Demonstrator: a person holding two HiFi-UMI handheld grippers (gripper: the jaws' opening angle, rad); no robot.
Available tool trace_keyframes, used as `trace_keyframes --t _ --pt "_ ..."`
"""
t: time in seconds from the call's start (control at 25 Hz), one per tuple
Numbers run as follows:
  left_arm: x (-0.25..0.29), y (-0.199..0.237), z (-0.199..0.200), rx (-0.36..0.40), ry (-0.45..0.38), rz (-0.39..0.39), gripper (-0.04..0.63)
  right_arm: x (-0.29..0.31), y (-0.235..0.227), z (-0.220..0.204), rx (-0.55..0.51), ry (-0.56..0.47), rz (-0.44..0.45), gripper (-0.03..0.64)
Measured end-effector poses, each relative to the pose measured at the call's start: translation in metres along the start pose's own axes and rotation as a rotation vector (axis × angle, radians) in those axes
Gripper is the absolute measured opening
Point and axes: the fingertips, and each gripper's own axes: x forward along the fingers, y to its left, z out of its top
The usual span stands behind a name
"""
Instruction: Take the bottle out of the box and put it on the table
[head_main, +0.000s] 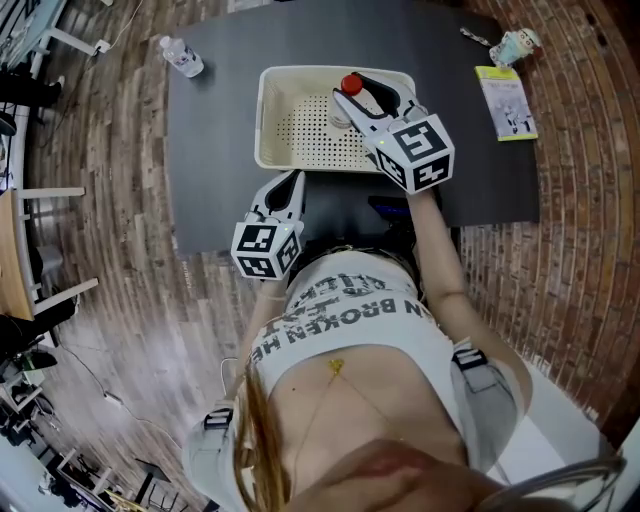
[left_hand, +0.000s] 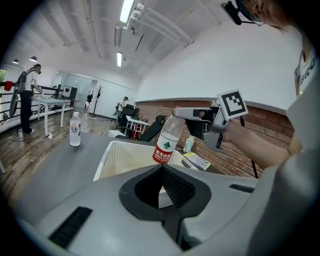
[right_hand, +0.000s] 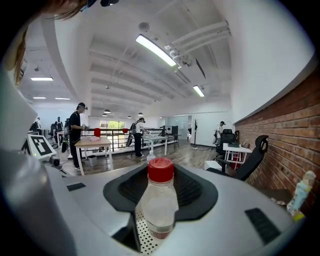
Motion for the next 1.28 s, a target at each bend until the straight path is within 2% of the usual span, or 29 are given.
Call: trace_keyframes --t 0.4,1.28 --pt "-0.001 0.001 0.0 0.008 0.001 -0.003 0.005 -0.008 0.007 0.021 -0.011 -0.006 0.013 0.155" --pt "0.008 -0.012 -0.005 0.021 0.021 -0.011 0.005 -0.022 -0.008 0.013 0.008 0.006 -0.009 0.155"
